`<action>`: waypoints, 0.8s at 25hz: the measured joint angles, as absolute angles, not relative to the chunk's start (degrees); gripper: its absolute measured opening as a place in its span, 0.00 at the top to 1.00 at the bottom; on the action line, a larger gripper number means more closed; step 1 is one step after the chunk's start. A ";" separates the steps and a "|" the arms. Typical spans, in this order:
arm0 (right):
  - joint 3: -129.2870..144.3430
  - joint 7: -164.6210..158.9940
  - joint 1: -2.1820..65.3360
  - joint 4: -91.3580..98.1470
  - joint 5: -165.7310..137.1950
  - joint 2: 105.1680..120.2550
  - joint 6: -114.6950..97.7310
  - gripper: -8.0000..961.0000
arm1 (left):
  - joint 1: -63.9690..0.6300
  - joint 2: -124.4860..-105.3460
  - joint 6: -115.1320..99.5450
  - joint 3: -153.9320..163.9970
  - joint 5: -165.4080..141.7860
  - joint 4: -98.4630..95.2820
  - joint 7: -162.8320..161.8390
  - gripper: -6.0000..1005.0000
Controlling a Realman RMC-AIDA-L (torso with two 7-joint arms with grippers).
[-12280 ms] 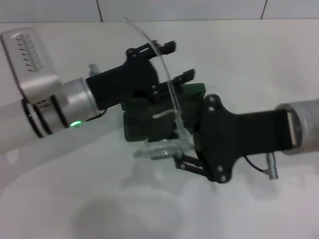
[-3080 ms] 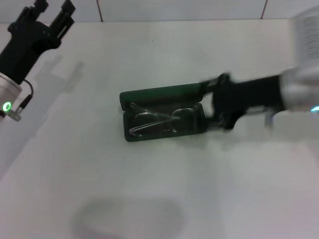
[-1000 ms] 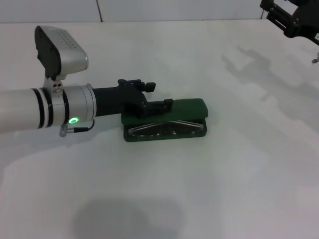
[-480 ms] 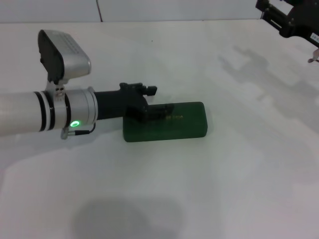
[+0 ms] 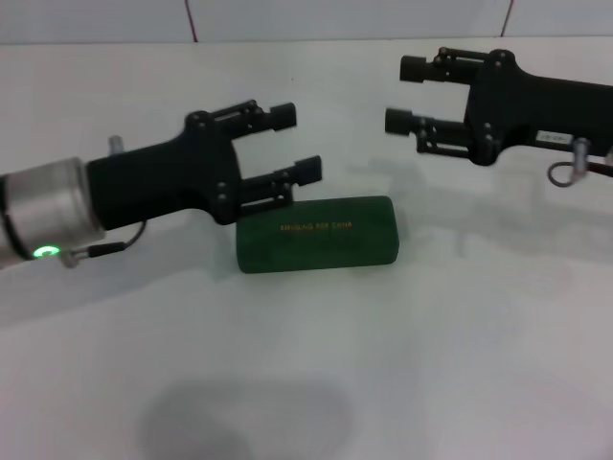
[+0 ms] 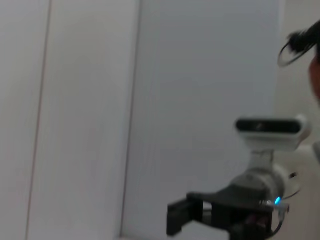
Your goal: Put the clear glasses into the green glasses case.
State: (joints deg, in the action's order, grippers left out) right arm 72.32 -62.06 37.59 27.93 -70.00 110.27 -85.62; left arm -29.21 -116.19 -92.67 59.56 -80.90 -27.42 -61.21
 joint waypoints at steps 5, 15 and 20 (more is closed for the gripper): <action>72.32 -62.63 38.82 28.40 -74.78 109.71 -91.94 0.31 | -25.48 -116.59 -97.10 57.80 -81.27 -30.39 -60.03 0.28; 72.29 -61.53 38.36 31.34 -79.81 112.41 -89.30 0.08 | -23.40 -117.61 -97.12 57.92 -81.33 -30.24 -54.54 0.11; 72.35 -60.89 38.28 31.38 -79.83 112.71 -89.13 0.08 | -22.88 -117.68 -96.97 57.75 -81.33 -30.11 -54.21 0.11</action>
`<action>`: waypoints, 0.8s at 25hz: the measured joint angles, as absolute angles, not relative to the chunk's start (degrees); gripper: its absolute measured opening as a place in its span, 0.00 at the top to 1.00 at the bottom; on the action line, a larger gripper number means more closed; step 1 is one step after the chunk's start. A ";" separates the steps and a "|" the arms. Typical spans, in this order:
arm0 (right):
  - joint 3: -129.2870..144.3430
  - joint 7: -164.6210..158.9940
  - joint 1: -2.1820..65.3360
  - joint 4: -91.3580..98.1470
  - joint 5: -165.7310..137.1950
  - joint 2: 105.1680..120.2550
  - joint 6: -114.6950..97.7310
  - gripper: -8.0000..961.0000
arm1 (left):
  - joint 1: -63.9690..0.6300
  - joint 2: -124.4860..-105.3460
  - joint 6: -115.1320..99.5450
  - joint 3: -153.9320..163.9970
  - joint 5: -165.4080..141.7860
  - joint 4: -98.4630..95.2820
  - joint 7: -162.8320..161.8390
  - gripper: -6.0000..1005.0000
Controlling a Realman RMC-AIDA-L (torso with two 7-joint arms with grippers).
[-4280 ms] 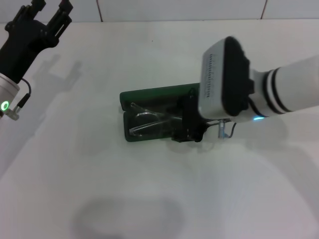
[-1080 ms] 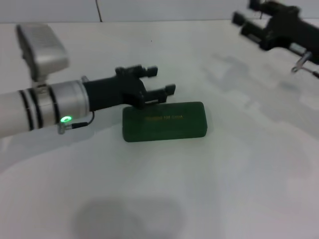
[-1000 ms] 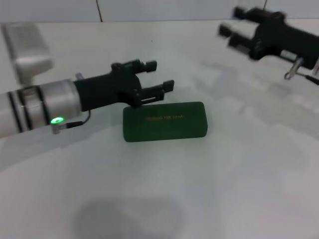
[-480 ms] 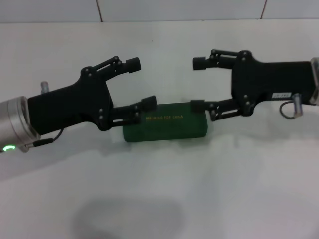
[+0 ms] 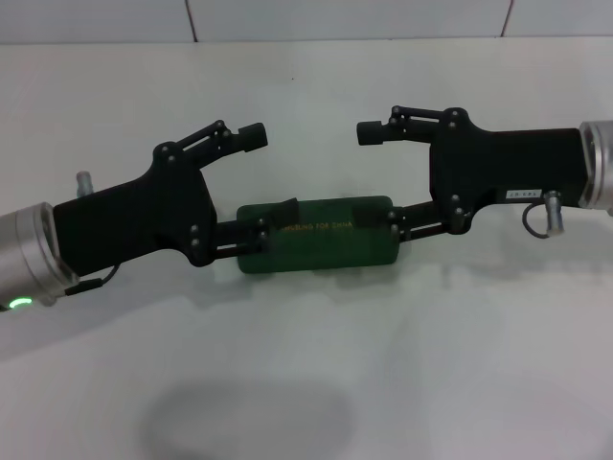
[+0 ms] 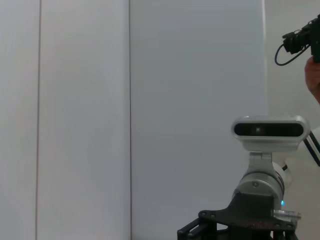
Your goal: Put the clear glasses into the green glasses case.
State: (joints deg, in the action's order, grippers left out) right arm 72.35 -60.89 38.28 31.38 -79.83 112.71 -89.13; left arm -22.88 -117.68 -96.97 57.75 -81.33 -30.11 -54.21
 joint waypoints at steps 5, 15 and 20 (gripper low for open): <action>72.29 -60.46 38.17 31.38 -79.87 112.90 -88.99 0.08 | -22.78 -117.74 -96.97 57.80 -81.33 -30.11 -53.90 0.11; 72.24 -60.10 36.81 31.85 -79.90 113.21 -88.94 0.08 | -22.45 -117.99 -96.92 57.81 -81.33 -30.14 -53.46 0.11; 72.24 -59.26 36.52 31.82 -79.90 113.64 -88.63 0.08 | -22.24 -118.17 -96.92 57.88 -81.29 -30.15 -53.44 0.11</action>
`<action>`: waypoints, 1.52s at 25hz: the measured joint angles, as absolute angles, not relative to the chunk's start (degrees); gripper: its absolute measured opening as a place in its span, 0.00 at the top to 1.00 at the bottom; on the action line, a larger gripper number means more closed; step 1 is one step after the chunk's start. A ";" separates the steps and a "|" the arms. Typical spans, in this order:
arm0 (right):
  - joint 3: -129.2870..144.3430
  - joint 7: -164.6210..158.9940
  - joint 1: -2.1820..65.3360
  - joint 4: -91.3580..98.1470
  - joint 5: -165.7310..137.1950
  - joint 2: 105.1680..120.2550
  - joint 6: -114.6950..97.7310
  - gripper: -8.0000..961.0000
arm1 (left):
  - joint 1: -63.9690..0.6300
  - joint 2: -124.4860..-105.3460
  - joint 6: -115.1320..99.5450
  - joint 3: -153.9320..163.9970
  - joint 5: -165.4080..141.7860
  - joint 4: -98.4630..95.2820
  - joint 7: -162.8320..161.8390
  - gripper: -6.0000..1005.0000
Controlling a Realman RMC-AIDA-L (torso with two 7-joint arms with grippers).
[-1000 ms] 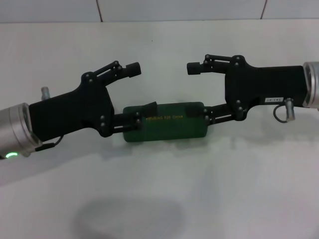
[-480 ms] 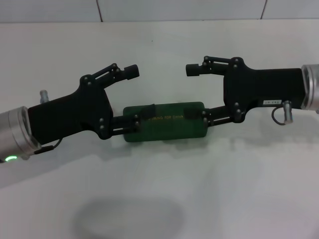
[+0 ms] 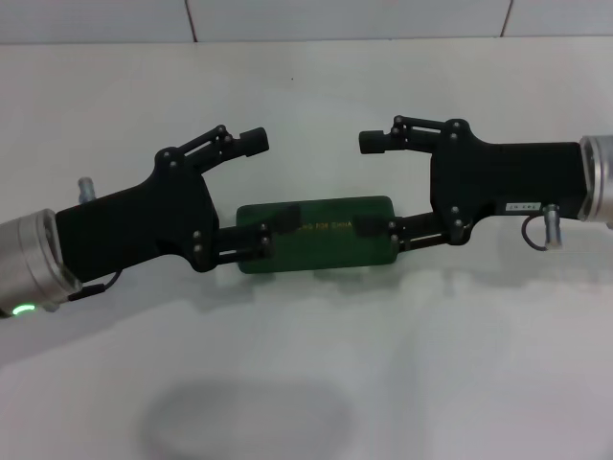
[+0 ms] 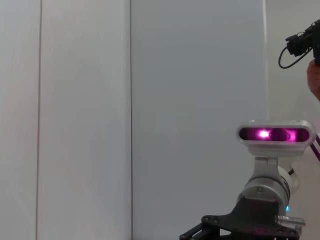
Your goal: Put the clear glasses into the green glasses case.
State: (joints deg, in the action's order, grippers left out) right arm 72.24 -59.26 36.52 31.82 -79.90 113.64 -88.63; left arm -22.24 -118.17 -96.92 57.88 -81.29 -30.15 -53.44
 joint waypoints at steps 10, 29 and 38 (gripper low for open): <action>72.31 -58.89 35.76 31.90 -79.89 113.91 -88.08 0.08 | -21.77 -118.46 -96.93 57.95 -81.29 -30.15 -53.43 0.11; 72.24 -58.46 35.77 31.91 -79.89 113.90 -88.15 0.08 | -21.80 -118.84 -96.32 58.03 -81.30 -30.15 -53.36 0.11; 72.24 -57.53 35.77 31.90 -79.89 113.93 -87.94 0.08 | -21.80 -119.01 -96.03 57.95 -81.30 -30.15 -52.76 0.11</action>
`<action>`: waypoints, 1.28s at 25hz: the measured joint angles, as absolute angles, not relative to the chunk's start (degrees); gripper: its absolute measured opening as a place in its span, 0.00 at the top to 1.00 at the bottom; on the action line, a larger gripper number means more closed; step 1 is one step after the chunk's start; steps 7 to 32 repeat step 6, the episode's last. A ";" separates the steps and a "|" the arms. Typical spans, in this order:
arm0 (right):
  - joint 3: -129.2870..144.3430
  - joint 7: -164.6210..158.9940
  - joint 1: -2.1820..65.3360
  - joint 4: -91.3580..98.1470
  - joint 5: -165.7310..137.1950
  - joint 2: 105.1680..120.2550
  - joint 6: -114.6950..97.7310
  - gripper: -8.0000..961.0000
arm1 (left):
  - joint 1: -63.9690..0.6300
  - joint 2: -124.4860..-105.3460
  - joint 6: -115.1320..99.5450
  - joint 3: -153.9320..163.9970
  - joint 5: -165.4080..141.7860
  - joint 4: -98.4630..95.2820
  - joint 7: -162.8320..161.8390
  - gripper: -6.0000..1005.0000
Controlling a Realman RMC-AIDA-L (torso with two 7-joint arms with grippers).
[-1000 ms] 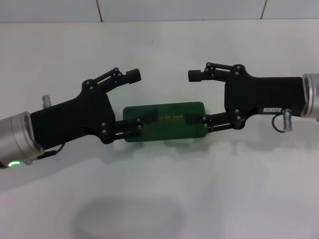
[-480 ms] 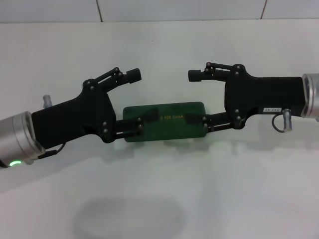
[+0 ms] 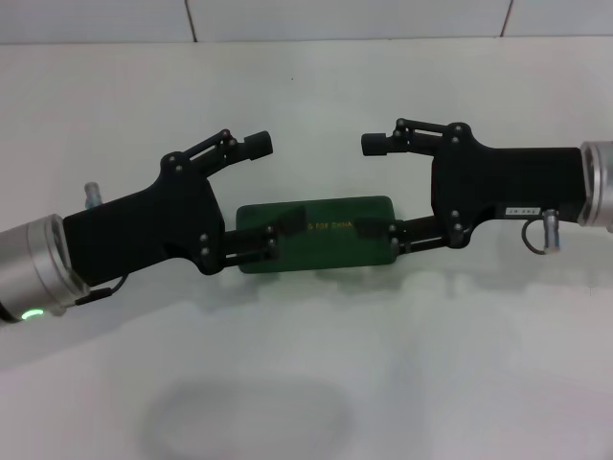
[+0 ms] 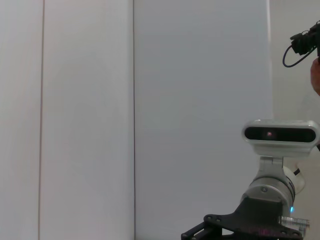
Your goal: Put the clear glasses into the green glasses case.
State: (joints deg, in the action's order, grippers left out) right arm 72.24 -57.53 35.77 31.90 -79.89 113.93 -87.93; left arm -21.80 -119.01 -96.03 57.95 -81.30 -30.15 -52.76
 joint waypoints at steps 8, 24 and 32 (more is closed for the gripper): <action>72.24 -57.47 35.78 31.90 -79.89 114.26 -86.67 0.08 | -21.98 -119.01 -95.00 57.96 -81.30 -30.14 -52.64 0.11; 72.24 -57.47 35.78 31.90 -79.89 114.26 -86.67 0.08 | -21.98 -119.01 -95.00 57.96 -81.30 -30.14 -52.64 0.11; 72.24 -57.47 35.78 31.90 -79.89 114.26 -86.67 0.08 | -21.98 -119.01 -95.00 57.96 -81.30 -30.14 -52.64 0.11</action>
